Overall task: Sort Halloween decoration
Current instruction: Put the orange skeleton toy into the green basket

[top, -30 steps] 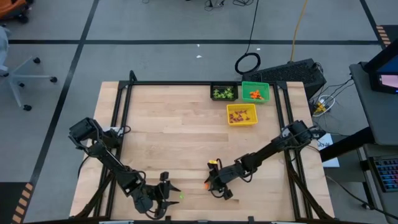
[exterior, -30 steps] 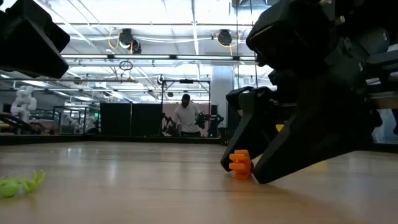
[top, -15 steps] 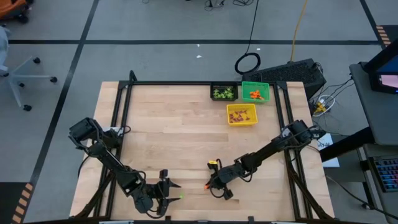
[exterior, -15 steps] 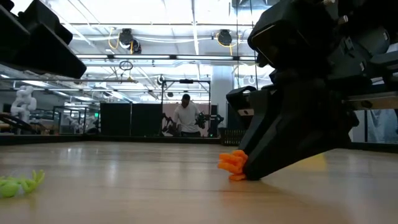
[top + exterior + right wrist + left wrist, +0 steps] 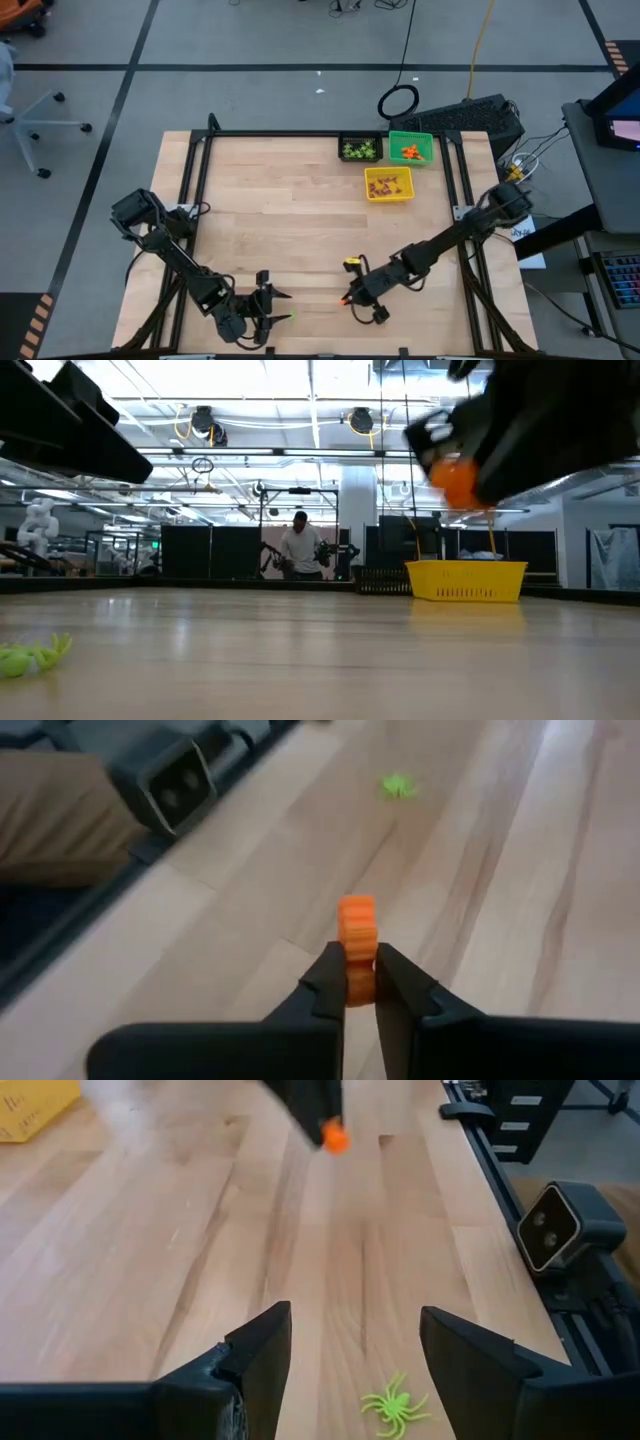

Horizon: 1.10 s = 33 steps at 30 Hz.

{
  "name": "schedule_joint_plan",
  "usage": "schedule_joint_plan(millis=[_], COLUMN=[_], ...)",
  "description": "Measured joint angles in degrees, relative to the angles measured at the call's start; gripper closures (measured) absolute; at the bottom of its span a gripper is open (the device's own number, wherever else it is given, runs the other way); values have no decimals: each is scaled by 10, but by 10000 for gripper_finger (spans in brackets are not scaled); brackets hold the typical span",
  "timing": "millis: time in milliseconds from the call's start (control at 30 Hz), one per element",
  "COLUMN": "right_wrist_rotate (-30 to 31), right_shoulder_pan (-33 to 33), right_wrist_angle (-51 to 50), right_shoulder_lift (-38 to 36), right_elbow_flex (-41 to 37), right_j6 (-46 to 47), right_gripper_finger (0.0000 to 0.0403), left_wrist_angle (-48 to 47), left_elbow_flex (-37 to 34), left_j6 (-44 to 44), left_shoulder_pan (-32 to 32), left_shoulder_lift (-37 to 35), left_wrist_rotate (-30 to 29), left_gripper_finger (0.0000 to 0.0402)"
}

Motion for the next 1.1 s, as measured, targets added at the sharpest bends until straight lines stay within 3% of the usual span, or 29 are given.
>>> schedule_joint_plan(millis=[400,567,733,933,1100], right_wrist_rotate=[34,113,196,213,252], right_shoulder_pan=[48,76,93,92,84], right_wrist_angle=[-156,-159,-111,27,61], right_shoulder_lift=[-166,-228,-268,-278,-278], right_elbow_flex=[0,-36,-114,-198,-224], right_j6=[-1,7,33,20,8], right_gripper_finger=[394,393,393,393,392], left_wrist_angle=[-3,-3,-2,6,13], left_elbow_flex=[0,0,0,0,0], left_j6=[0,0,0,0,-3], left_shoulder_pan=[25,32,38,48,60], left_shoulder_lift=[0,0,0,0,0], left_wrist_rotate=[-1,-1,-2,-8,-13], left_gripper_finger=[178,178,178,178,178])
